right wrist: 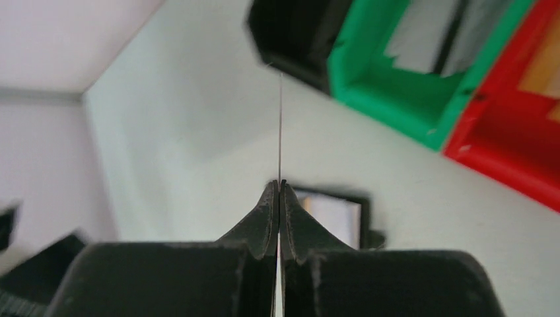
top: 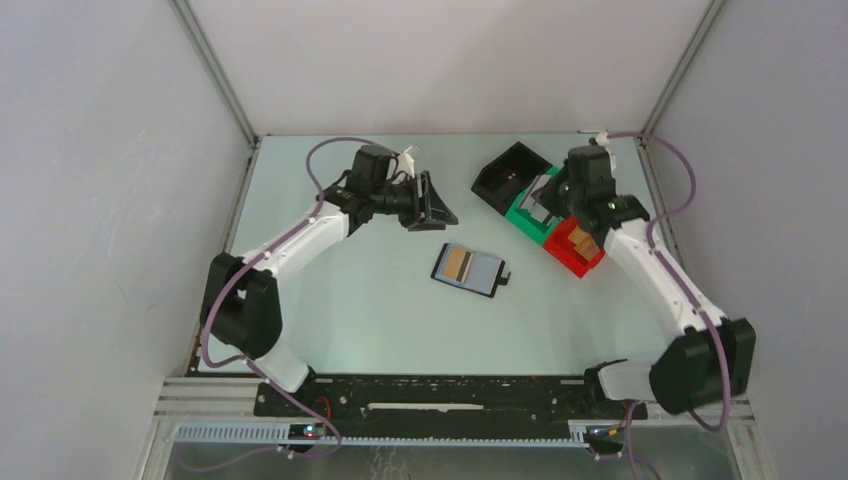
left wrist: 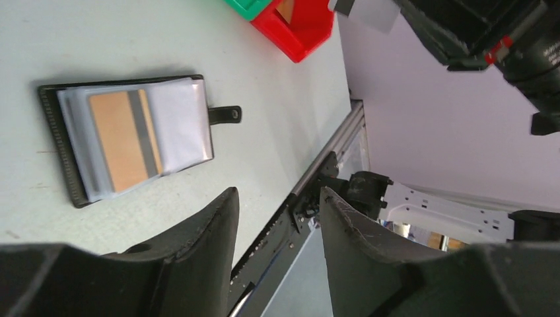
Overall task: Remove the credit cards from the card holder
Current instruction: Place the credit card in the storage box.
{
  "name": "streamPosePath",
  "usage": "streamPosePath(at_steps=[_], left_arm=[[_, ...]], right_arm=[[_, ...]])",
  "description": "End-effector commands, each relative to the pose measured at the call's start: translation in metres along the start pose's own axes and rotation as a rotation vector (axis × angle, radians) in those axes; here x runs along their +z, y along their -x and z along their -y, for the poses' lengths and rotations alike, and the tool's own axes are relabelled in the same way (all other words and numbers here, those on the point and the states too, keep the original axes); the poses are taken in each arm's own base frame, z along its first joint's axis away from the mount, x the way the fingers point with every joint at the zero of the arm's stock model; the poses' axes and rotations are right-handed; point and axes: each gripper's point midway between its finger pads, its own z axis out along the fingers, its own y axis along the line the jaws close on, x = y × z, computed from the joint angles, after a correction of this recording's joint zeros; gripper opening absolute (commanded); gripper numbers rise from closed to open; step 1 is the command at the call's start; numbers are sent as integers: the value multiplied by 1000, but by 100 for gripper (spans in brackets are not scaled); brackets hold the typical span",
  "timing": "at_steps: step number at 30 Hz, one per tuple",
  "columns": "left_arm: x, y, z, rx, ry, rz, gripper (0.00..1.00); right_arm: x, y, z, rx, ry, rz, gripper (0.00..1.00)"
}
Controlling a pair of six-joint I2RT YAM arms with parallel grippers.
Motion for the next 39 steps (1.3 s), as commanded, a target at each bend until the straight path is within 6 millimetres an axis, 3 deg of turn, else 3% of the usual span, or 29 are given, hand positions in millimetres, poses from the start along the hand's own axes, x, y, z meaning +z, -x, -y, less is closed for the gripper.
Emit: streamPosePath(at_steps=[1, 5, 12, 18, 25, 33, 35, 37, 38, 39], left_arm=[[-20, 11, -5, 36, 69, 75, 53], [-21, 2, -14, 22, 86, 53, 53], [-26, -2, -17, 35, 103, 56, 53], [-27, -4, -19, 45, 112, 46, 53], [-24, -7, -24, 39, 117, 24, 53], [-26, -10, -24, 46, 120, 15, 53], [-27, -10, -23, 49, 118, 15, 53], [-27, -11, -23, 53, 116, 16, 53], [-27, -11, -23, 51, 116, 14, 53], [-27, -12, -24, 51, 117, 13, 53]], right_arm=[[12, 26, 69, -86, -458, 70, 0], [37, 49, 77, -105, -614, 82, 0], [82, 61, 90, -44, -741, 17, 0], [104, 53, 115, -10, -805, -52, 0], [112, 32, 148, -16, -886, -113, 0], [128, 26, 157, -12, -891, -131, 1], [134, 24, 151, -13, -860, -141, 13], [137, 25, 143, -17, -832, -137, 36], [138, 27, 138, -22, -813, -134, 57], [138, 28, 131, -26, -788, -130, 63]])
